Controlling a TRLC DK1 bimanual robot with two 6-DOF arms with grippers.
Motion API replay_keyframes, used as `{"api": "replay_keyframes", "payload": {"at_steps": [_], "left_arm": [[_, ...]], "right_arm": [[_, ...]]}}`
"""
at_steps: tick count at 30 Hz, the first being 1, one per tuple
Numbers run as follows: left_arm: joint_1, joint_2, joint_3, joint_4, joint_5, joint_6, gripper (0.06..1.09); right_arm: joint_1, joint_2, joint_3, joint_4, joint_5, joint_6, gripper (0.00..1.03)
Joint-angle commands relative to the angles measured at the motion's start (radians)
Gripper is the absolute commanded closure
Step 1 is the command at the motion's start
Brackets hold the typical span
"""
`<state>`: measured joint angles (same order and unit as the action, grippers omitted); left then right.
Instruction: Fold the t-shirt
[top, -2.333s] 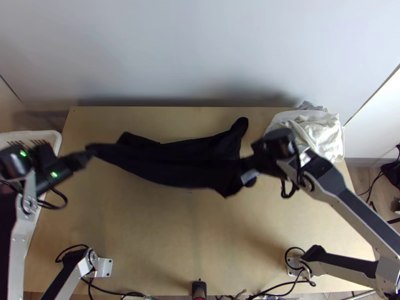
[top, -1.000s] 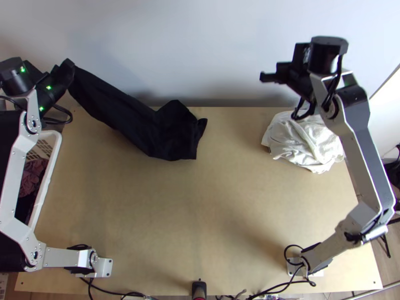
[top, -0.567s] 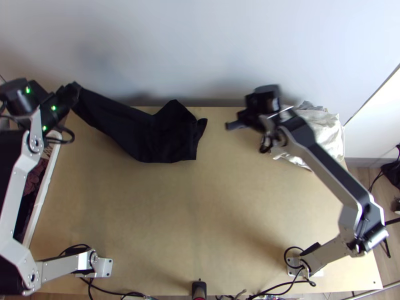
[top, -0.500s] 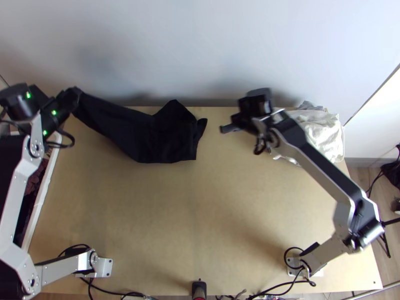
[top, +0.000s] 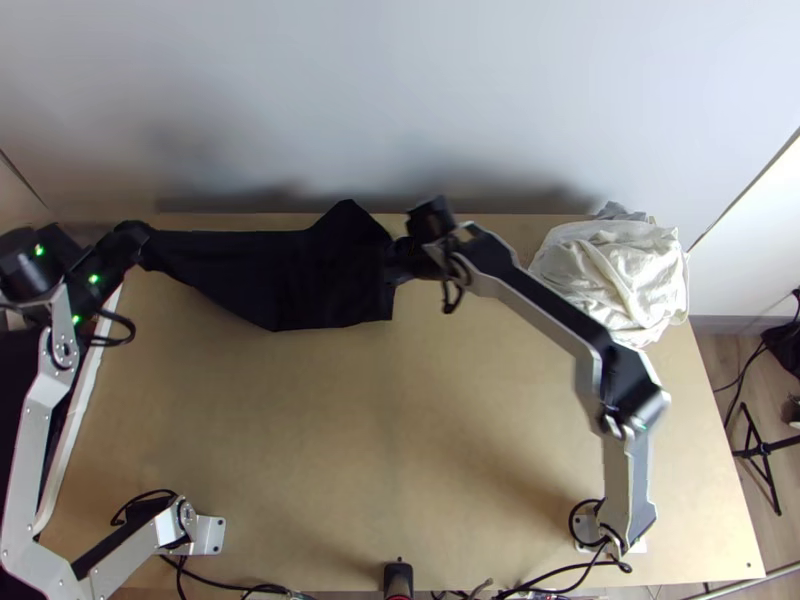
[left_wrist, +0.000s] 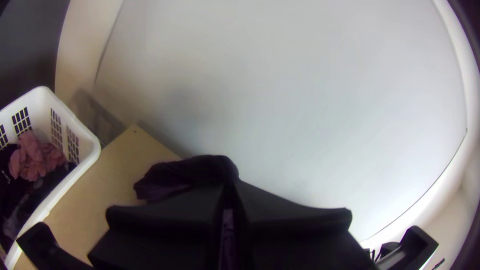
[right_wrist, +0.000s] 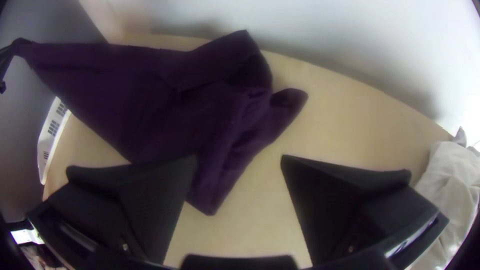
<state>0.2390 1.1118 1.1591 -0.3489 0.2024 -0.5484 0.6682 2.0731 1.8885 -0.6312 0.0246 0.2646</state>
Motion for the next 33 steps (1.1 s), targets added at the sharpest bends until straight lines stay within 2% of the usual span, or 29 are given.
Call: {"api": "replay_keyframes", "payload": {"at_steps": [1, 6, 19, 33], "left_arm": [[0.086, -0.067, -0.105, 0.019, 0.054, 0.03, 1.01], [0.146, -0.084, -0.142, 0.03, 0.098, 0.054, 1.01], [0.163, -0.098, -0.187, 0.048, 0.147, 0.041, 1.01], [0.146, -0.194, -0.32, 0.056, 0.147, 0.051, 1.01]], "right_arm": [[0.053, 0.257, 0.299, -0.073, -0.011, 0.032, 0.19], [0.071, 0.372, 0.468, -0.074, -0.006, 0.03, 0.19], [0.07, 0.413, 0.498, 0.088, 0.152, 0.01, 0.19], [0.056, 0.472, 0.506, 0.297, 0.218, -0.028, 0.2]]}}
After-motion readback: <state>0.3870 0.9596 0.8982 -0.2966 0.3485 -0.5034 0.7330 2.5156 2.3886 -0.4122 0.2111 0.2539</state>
